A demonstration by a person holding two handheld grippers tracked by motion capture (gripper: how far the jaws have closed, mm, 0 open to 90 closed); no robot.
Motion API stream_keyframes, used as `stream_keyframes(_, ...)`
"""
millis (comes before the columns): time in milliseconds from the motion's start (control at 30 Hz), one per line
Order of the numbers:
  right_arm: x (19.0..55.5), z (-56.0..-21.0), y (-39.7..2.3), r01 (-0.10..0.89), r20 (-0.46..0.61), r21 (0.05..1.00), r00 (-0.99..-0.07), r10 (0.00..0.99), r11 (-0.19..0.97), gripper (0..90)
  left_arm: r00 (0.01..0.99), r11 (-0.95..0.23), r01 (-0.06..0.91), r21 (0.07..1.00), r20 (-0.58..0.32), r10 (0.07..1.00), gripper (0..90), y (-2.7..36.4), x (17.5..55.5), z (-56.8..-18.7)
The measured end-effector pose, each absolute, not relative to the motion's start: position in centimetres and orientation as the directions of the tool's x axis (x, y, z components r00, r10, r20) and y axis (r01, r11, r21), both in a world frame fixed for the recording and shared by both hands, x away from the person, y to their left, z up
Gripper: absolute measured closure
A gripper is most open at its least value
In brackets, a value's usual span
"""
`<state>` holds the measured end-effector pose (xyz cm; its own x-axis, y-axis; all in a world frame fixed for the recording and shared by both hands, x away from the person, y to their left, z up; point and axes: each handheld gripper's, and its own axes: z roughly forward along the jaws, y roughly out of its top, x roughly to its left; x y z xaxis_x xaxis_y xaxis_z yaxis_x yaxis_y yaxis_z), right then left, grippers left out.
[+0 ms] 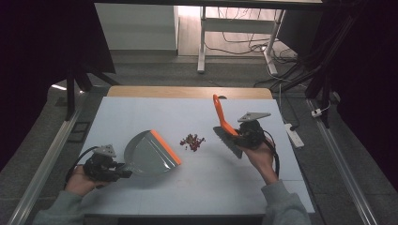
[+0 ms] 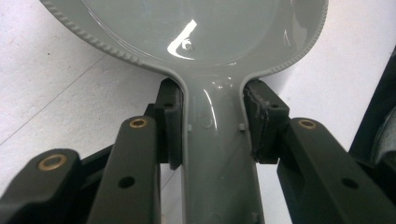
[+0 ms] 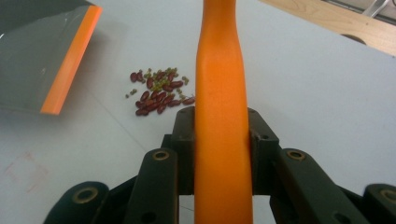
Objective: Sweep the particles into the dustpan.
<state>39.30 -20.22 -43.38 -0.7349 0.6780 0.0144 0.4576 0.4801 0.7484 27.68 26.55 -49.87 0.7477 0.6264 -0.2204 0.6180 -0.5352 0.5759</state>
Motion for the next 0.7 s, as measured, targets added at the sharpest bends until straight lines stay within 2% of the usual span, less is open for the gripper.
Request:
stream_keyframes(400, 42.7, -44.1, -18.0, 0.495, 0.018, 0.724, -0.71, 0.704, 0.481, 70.4, 0.78, -0.585, 0.593, 0.553, -0.217, 0.586, 61.7, 24.9, 28.8, -49.9)
stream_keyframes(700, 43.6, -44.6, -16.9, 0.507, 0.006, 0.709, -0.699, 0.715, 0.49, 70.4, 0.782, -0.595, 0.599, 0.536, -0.232, 0.579, 61.7, 24.2, 30.1, -49.8)
